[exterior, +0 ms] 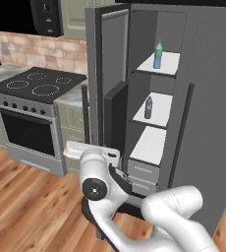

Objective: Take the bottled waters from the counter and place them in the freezer to freeze. Close the freezer door after placing the bottles.

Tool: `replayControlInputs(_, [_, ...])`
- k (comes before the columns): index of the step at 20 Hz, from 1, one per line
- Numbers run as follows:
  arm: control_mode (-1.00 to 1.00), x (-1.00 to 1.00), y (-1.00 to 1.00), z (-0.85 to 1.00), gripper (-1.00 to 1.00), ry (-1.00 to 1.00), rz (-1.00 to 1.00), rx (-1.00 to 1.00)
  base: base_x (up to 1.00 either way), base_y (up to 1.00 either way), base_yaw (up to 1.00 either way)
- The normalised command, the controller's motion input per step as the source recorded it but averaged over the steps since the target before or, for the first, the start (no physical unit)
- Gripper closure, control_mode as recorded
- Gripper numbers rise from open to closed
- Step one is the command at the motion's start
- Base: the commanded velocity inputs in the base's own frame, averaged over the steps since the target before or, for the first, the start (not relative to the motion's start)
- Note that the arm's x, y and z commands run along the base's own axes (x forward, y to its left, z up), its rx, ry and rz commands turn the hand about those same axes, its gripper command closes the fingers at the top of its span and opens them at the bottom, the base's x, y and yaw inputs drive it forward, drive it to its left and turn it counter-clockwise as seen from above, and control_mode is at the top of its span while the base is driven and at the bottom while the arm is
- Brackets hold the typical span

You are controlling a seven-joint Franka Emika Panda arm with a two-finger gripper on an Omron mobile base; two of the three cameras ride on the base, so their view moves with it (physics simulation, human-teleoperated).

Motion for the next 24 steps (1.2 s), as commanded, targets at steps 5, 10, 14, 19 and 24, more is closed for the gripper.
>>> replayControlInputs(5, [-1.00,0.54,0.42,-0.61,-1.00,-0.12,-0.03,0.00,0.00,0.00,0.00])
replayControlInputs(10, [-1.00,0.37,0.42,-0.27,-1.00,-0.08,-0.14,0.00,0.00,0.00,0.00])
replayControlInputs(14, [-1.00,0.37,0.47,-0.16,-1.00,-0.02,-0.17,0.00,0.00,0.00,0.00])
replayControlInputs(19, [-1.00,0.30,0.41,-0.09,-1.00,-0.02,-0.19,0.00,0.00,0.00,0.00])
replayControlInputs(24, [-1.00,0.36,0.15,-0.09,-1.00,-0.01,-0.14,0.02,0.00,0.00,0.00])
